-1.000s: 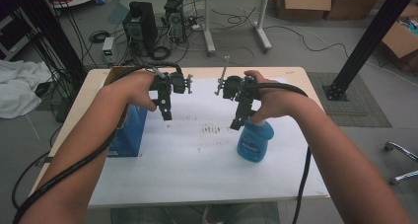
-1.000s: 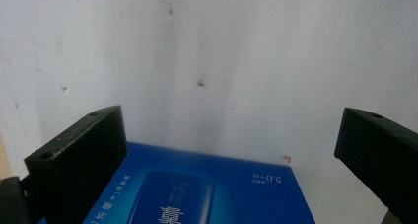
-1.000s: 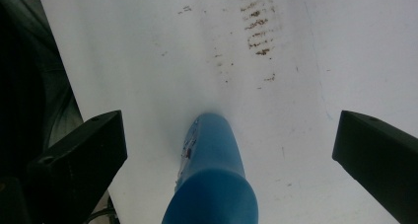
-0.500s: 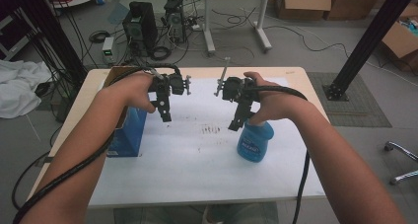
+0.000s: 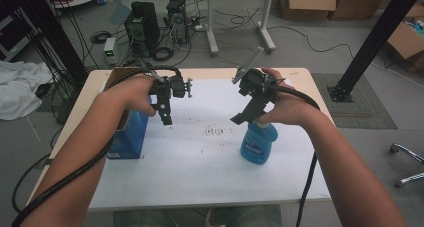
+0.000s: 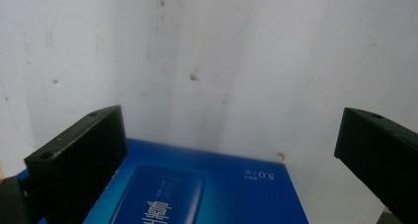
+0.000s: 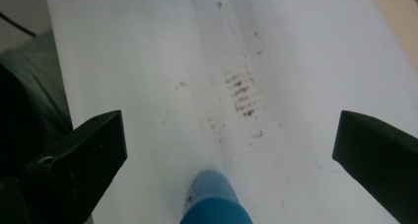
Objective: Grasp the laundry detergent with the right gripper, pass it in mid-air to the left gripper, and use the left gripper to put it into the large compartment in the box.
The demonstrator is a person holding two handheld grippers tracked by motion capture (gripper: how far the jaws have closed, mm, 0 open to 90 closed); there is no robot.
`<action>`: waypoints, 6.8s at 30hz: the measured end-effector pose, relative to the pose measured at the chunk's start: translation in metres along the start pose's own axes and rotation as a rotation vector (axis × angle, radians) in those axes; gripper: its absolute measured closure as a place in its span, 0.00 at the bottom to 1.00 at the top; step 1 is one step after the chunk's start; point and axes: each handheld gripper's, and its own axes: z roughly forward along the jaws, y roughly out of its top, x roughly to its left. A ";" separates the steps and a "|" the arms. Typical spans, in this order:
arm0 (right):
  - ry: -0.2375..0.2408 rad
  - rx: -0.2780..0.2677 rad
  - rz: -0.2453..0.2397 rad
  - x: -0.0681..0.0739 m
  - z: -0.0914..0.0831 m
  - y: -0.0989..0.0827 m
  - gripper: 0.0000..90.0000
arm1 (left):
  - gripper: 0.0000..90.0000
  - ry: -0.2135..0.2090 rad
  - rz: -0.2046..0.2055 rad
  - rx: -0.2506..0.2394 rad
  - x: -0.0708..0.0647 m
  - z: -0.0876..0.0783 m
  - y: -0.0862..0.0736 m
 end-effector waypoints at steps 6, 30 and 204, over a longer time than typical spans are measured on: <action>-0.023 -0.144 0.021 0.004 -0.013 -0.018 0.00 | 0.00 0.007 -0.001 -0.008 -0.001 -0.003 -0.002; -0.088 -0.368 0.166 0.013 -0.049 -0.145 0.00 | 0.00 0.013 0.019 0.006 -0.006 -0.006 0.006; -0.131 -0.620 0.182 0.036 0.099 -0.192 0.50 | 0.00 0.010 0.036 0.016 -0.019 0.006 0.007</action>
